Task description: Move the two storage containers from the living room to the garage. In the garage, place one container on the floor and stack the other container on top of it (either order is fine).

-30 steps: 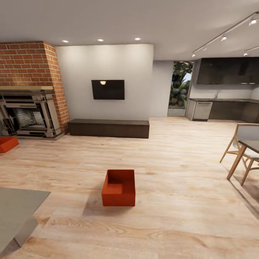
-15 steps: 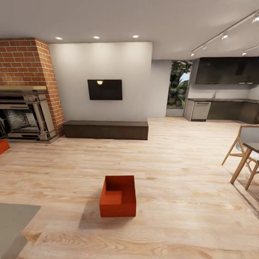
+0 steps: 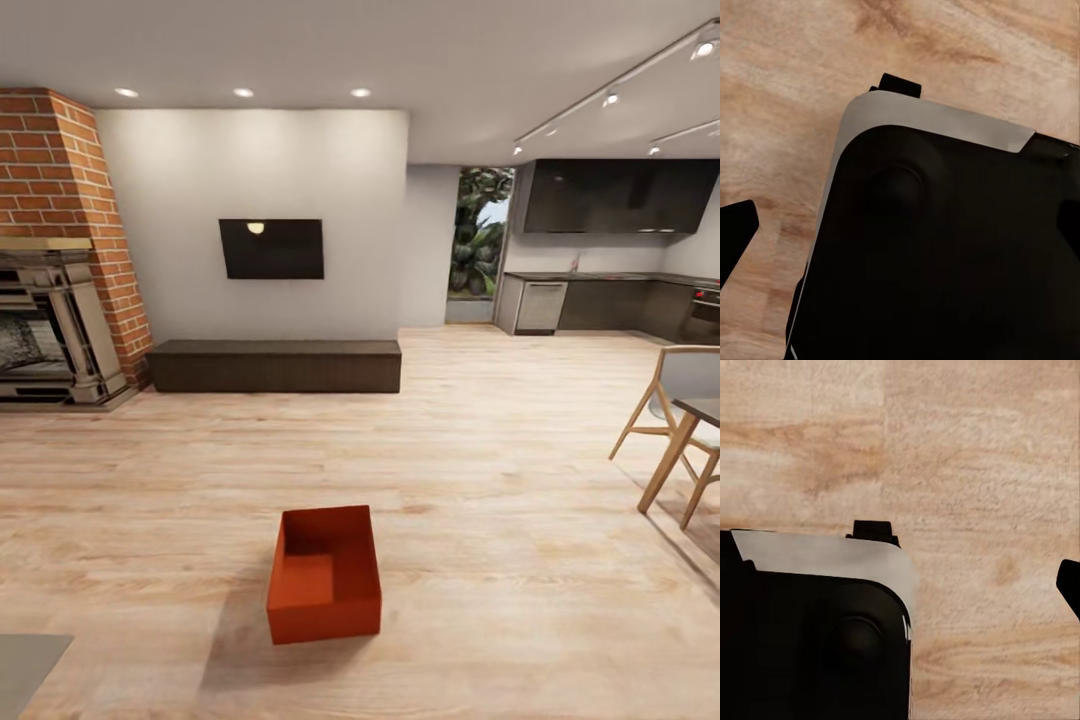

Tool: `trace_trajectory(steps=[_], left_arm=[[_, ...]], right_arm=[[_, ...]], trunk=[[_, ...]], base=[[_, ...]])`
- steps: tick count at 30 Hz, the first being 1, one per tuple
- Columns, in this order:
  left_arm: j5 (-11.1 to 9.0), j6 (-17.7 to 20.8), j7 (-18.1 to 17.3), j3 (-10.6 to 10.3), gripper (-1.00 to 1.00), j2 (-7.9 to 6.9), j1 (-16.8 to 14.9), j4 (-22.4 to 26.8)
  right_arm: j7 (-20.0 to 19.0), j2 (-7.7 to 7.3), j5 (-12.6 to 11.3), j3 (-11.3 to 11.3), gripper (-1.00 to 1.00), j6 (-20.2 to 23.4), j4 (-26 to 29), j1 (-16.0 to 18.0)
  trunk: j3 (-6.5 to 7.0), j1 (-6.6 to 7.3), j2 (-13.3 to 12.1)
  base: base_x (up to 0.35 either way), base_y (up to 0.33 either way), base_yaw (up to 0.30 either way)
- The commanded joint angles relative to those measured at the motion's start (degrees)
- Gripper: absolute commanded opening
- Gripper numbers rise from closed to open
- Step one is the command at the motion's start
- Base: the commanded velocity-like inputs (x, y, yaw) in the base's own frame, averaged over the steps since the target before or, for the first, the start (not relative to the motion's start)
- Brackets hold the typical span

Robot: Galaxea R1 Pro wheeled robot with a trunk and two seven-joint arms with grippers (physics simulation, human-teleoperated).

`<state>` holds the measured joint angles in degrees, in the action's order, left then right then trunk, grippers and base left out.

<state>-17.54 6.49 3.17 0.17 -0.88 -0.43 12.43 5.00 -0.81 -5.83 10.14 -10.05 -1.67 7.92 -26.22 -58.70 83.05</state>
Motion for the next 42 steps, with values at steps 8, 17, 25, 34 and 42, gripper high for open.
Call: trace_trajectory(steps=[8, 17, 25, 34, 42], left_arm=[[-0.4, 0.4, 0.2, 0.0, 1.0, 0.0, 0.0, 0.1], [-0.4, 0.4, 0.2, 0.0, 1.0, 0.0, 0.0, 0.1], [-0.4, 0.4, 0.2, 0.0, 1.0, 0.0, 0.0, 0.1], [-0.4, 0.3, 0.2, 0.0, 1.0, 0.0, 0.0, 0.1], [-0.4, 0.3, 0.2, 0.0, 1.0, 0.0, 0.0, 0.1]], right_arm=[[0.0, 0.02, -0.6, 0.5, 1.0, -0.4, -0.2, 0.1], [0.0, 0.02, -0.6, 0.5, 1.0, -0.4, -0.2, 0.1], [0.0, 0.02, -0.6, 0.5, 1.0, -0.3, -0.2, 0.1], [0.0, 0.02, -0.6, 0.5, 1.0, -0.3, -0.2, 0.1], [-0.1, -0.02, -0.6, 0.5, 1.0, -0.4, -0.2, 0.1]], trunk=[[-0.06, -0.03, 0.0], [-0.06, -0.03, 0.0], [-0.06, -0.03, 0.0], [-0.06, -0.03, 0.0], [-0.06, -0.03, 0.0]], base=[[0.315, 0.189, -0.001], [0.318, 0.132, 0.0], [0.325, 0.011, 0.0], [0.326, 0.0, 0.0], [0.326, 0.0, 0.0]])
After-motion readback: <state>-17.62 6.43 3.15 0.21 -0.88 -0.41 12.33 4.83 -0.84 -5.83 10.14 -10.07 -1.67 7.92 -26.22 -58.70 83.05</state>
